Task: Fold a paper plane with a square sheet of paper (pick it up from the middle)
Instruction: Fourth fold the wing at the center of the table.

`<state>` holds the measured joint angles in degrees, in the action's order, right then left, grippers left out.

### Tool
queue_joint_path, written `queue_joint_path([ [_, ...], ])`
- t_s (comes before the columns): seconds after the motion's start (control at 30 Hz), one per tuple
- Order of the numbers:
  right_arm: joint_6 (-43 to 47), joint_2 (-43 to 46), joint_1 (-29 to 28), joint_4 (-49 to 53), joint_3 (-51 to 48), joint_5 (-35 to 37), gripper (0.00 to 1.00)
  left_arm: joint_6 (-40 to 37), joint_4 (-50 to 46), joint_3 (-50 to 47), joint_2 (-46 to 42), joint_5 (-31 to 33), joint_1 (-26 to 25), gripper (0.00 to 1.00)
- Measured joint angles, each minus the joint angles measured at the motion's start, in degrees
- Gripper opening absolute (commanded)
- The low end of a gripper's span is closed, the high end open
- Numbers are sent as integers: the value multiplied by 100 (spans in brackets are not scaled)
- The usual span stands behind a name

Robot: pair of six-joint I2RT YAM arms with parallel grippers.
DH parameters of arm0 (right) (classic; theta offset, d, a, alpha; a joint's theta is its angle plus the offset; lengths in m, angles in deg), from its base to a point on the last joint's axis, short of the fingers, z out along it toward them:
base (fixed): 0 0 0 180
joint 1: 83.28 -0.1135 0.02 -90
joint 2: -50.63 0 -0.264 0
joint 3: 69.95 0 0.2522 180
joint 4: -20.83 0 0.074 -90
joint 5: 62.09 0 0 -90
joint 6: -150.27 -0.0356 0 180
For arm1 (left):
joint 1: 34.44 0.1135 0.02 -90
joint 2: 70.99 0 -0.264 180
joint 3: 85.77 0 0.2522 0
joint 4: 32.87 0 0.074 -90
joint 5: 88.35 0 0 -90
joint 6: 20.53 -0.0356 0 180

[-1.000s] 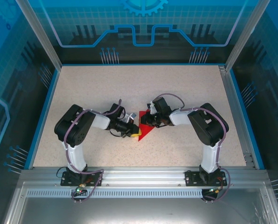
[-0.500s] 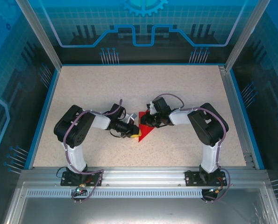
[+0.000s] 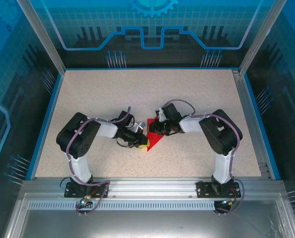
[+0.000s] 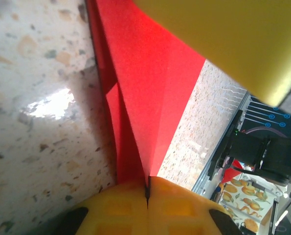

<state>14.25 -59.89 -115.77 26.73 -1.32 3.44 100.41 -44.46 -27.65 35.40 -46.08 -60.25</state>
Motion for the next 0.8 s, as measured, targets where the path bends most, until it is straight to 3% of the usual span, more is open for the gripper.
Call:
queue_joint_path([
  [0.1,2,-2,0,7,2,0,15,0,-42,15,-2,24,-9,1],
  [0.17,2,-2,0,9,2,0,15,-4,-57,15,-13,42,-15,9],
  [0.27,0,-4,0,33,13,-9,15,-4,-107,15,-61,81,-26,12],
  [0.6,-2,-13,-4,50,17,-72,15,-116,-387,15,-146,170,-63,5],
  [0.7,0,-15,-4,55,17,-114,15,-151,-444,24,-146,170,-63,15],
  [0.8,0,-20,-9,55,17,-118,16,-264,-625,105,-149,149,-98,15],
])
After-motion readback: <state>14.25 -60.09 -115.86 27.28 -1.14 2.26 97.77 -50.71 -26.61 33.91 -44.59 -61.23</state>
